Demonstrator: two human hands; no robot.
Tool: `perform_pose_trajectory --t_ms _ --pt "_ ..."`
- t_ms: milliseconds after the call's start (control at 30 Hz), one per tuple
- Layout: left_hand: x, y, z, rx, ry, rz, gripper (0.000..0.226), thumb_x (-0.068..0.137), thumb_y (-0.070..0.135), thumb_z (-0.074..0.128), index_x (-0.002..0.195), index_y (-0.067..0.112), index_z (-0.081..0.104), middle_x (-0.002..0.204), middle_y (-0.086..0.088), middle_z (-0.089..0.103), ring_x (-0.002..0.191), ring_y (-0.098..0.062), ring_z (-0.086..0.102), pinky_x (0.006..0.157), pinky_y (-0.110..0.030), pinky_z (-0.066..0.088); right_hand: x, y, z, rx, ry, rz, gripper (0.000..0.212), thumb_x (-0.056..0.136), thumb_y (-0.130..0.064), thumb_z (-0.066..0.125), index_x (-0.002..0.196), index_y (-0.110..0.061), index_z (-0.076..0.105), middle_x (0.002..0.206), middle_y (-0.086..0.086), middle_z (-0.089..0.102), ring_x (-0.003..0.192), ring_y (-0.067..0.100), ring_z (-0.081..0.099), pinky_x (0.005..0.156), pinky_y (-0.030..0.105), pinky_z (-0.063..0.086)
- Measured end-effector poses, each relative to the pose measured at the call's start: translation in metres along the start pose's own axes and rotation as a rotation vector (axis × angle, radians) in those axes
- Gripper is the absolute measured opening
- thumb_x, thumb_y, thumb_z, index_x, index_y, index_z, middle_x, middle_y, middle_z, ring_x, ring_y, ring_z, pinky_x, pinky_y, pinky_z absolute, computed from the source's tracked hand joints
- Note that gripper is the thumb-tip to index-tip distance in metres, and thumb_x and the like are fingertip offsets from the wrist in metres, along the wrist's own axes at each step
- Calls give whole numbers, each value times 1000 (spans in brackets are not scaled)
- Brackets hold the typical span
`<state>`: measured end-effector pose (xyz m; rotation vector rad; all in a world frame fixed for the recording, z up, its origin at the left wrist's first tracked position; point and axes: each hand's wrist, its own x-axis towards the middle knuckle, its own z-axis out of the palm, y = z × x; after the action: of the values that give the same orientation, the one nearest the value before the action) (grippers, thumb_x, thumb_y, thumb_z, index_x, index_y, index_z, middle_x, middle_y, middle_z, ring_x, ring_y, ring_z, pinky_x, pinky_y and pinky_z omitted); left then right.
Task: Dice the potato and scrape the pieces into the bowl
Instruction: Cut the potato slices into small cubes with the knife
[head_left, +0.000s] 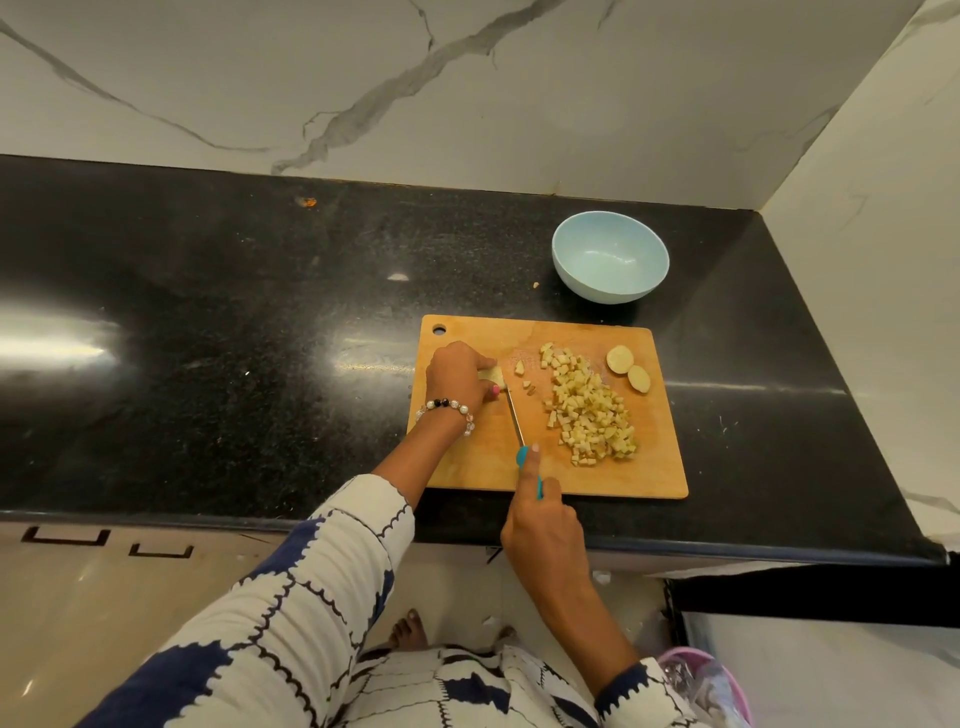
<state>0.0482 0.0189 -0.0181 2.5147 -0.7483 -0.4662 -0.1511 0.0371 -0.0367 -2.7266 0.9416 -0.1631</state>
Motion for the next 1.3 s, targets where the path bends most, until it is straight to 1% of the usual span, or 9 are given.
perform_pose_trajectory --t_ms 167,233,367,667,833,933,1067,1200,1300 --pt "0 0 1 -7 9 1 47 73 32 76 117 18 65 112 -6 67 102 -23 60 87 -31 48 4 13 -6 -18 53 13 71 67 0 75 131 10 47 74 18 59 42 9 23 36 17 20" --pt "0 0 2 -3 4 -5 48 74 32 76 118 18 65 112 -6 67 102 -23 60 87 -31 48 16 11 -10 109 63 37 57 84 -8 59 136 8 41 82 22 61 46 11 30 40 16 16" --pt "-1 -1 2 16 18 3 47 75 31 75 119 18 64 111 -6 68 100 -23 61 86 -30 49 38 1 -10 239 110 37 53 96 -24 33 142 3 34 84 16 61 65 21 51 55 26 30" --pt "1 0 1 66 -10 9 41 83 32 69 122 22 62 102 -3 70 89 -20 62 79 -28 50 49 -8 -8 150 -12 0 53 101 -19 32 148 -1 18 81 13 54 66 23 48 57 33 33" --pt "-1 -2 5 58 48 34 38 82 29 69 118 19 64 102 -5 70 89 -21 62 76 -28 49 52 -15 -12 76 -103 2 58 99 -14 30 149 -2 4 104 18 56 78 27 53 62 30 29" --pt "-3 -2 5 62 67 39 39 82 30 69 119 19 64 106 -5 67 95 -21 61 78 -27 47 37 -10 -15 21 -115 0 65 95 -11 42 148 1 7 99 18 57 66 22 44 58 30 30" --pt "-2 -4 7 36 74 44 41 79 31 71 118 19 65 110 -5 66 98 -21 60 81 -28 47 9 -1 -9 -135 -8 -62 77 55 -5 82 125 9 54 62 12 55 31 16 34 37 20 16" --pt "-2 -2 5 24 60 36 43 78 32 72 118 18 65 108 -5 68 97 -20 61 82 -27 47 19 -6 -11 -117 -42 -37 76 64 -4 77 133 7 46 67 15 56 38 14 26 36 21 22" --pt "-2 -1 3 26 47 25 44 77 33 73 118 19 65 108 -5 68 97 -21 61 82 -27 47 23 -7 -11 -99 -82 -25 76 72 -4 72 139 5 37 75 18 58 40 16 34 37 24 29"
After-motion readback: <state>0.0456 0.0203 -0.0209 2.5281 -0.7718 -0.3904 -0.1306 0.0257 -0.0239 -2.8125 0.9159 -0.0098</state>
